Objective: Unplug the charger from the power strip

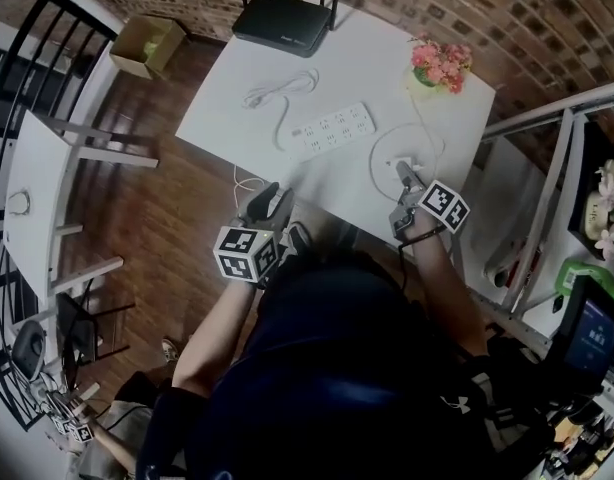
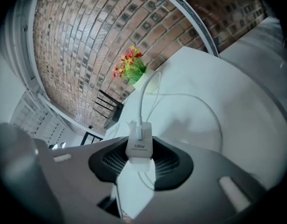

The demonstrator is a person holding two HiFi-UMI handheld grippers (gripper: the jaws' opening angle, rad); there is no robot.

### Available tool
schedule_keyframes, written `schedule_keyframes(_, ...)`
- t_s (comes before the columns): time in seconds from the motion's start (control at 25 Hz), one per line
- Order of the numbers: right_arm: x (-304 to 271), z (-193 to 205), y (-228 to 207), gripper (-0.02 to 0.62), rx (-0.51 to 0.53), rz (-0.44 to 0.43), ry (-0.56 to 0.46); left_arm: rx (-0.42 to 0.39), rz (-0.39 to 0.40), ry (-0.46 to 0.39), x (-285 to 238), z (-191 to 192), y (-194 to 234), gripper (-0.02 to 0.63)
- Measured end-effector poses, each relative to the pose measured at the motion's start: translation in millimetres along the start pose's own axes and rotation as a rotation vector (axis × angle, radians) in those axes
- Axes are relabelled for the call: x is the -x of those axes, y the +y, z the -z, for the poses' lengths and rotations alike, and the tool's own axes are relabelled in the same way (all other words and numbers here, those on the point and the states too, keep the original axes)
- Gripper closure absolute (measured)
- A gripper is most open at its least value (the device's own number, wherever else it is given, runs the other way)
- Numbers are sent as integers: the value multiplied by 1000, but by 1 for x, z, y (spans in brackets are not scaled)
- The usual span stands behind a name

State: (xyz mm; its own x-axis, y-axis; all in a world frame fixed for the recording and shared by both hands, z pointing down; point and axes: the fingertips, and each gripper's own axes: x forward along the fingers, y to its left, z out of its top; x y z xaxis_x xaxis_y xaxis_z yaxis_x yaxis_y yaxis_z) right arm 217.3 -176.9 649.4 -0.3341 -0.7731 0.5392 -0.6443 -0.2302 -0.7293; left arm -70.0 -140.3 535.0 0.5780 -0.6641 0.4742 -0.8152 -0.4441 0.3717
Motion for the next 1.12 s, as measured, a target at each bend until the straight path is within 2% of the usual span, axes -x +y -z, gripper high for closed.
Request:
schedule_keyframes(0.2,3,11,-20,453,-36,38,13,-10,23,38,-6,11,-20,472)
schedule_keyframes(0.4,3,14,-28,451,-43,34,23,-24,35,46,-11,14,-36,472)
schedule_keyframes(0.6,7,12,-34,394,67,99,56,-26,26,53,-12,17,-43,476)
schedule_keyframes(0.84,18,14,-41,360,233,234,115,-13,18,56,-9,24,-44,476)
schedule_keyframes(1.0,27,12,-41,374,335,280,134,1,12,66,-10,29,-46,476)
schedule_keyframes(1.12,36,9,-44,397,363,297,136,-2,7,67,-12,29,-50,476)
